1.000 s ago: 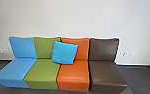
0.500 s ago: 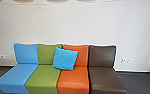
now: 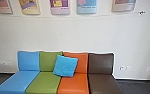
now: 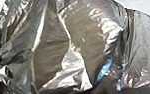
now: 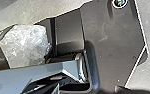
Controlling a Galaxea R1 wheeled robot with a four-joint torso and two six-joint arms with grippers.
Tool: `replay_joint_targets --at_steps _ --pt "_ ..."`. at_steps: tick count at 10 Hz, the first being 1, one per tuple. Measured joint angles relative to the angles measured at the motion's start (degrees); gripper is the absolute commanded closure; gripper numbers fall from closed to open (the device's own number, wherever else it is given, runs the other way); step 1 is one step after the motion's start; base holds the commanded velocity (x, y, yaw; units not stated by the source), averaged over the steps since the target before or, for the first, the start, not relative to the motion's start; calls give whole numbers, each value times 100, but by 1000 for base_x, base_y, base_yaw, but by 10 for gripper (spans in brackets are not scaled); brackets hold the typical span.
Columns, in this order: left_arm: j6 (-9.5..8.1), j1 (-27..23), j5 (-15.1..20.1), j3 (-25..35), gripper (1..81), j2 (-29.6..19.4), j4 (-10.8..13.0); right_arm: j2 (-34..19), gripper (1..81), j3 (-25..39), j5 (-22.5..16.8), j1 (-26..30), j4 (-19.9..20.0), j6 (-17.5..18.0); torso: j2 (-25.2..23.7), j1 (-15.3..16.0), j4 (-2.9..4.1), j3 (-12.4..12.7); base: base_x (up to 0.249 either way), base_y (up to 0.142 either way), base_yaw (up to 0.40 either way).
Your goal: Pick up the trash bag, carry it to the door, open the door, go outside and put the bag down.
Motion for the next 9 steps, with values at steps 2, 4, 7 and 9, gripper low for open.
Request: replay_joint_targets --at_steps 2,4,7,9 --pt "0 27 2 -177 811 79 0 94 10 -128 -1 -2 -22 0 290 -192 0 122 0 0 0" --pt "0 -5 -27 -391 811 215 0 218 10 -240 0 -9 -41 0 686 -448 0 153 0 0 0" --pt "-4 -5 -66 -457 811 267 0 323 10 -456 -23 -33 -44 1 1261 -653 0 158 0 0 0" --pt "-1 -110 -68 -457 811 284 2 328 10 -480 27 90 -41 0 1368 -669 0 159 0 0 0"
